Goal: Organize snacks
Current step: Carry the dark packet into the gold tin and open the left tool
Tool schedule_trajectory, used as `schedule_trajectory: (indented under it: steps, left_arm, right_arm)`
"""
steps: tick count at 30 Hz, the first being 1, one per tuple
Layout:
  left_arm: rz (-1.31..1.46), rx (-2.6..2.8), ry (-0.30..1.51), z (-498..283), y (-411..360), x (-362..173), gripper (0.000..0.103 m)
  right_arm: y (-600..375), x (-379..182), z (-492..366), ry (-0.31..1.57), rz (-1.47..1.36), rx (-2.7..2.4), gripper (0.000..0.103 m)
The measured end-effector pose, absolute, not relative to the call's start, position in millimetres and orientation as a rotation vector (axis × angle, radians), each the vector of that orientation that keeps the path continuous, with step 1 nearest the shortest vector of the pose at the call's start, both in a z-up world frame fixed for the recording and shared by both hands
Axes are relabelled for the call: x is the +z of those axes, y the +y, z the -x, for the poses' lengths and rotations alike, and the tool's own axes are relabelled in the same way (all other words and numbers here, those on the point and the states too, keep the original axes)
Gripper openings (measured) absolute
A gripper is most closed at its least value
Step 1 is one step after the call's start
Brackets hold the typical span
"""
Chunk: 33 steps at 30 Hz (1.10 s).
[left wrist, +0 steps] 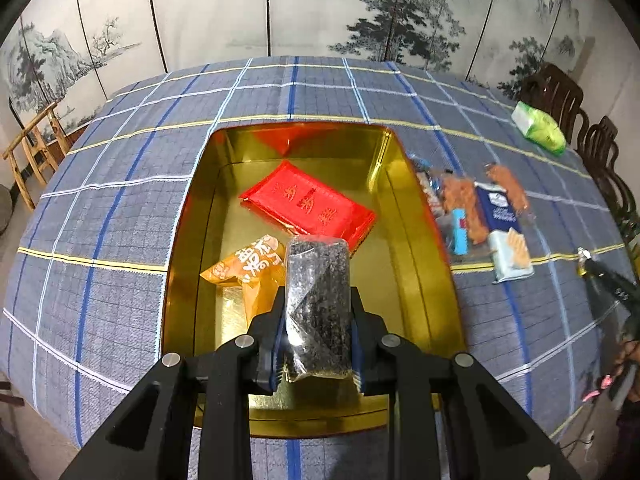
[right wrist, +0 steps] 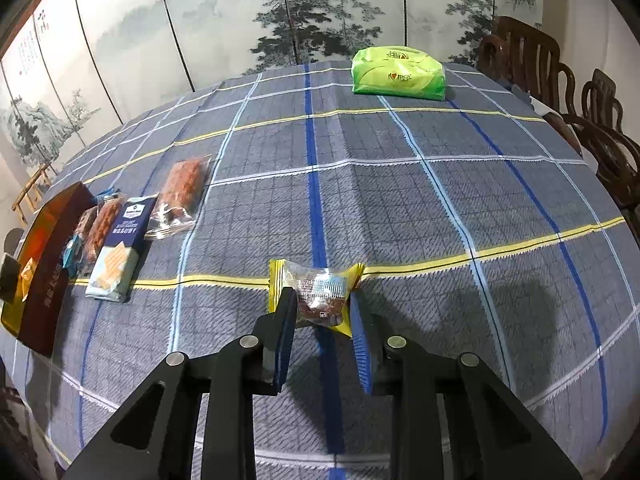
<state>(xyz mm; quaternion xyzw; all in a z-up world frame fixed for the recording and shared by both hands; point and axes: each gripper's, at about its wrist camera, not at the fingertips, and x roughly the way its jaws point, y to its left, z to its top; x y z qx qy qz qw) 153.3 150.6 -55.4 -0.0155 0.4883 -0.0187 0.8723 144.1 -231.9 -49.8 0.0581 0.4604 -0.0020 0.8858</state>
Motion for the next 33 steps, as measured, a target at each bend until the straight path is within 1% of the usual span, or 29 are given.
schedule_trajectory:
  steps: [10,18,25,27,29,33]
  left_arm:
    - [-0.034,-0.014,1.020,-155,145,-75,0.023]
    - [-0.066,0.007,1.001,-156,146,-79,0.023]
    - [-0.067,0.011,0.990,-158,149,-80,0.023]
    - [-0.073,0.017,0.979,-158,150,-78,0.024]
    - [-0.081,0.021,0.960,-159,151,-75,0.028]
    - [-0.113,0.038,0.933,-158,150,-70,0.030]
  right_arm:
    - [-213,-29,-141,0.932,-0.115,0.027,0.027]
    - [-188,-13,-145,0.916,-0.115,0.078,0.027]
    - [-156,11,-152,0.884,-0.110,0.151,0.027]
    - [-143,18,-155,0.876,-0.107,0.179,0.027]
    - [-129,26,-159,0.864,-0.104,0.210,0.027]
    - [-99,38,-169,0.853,-0.097,0.277,0.027]
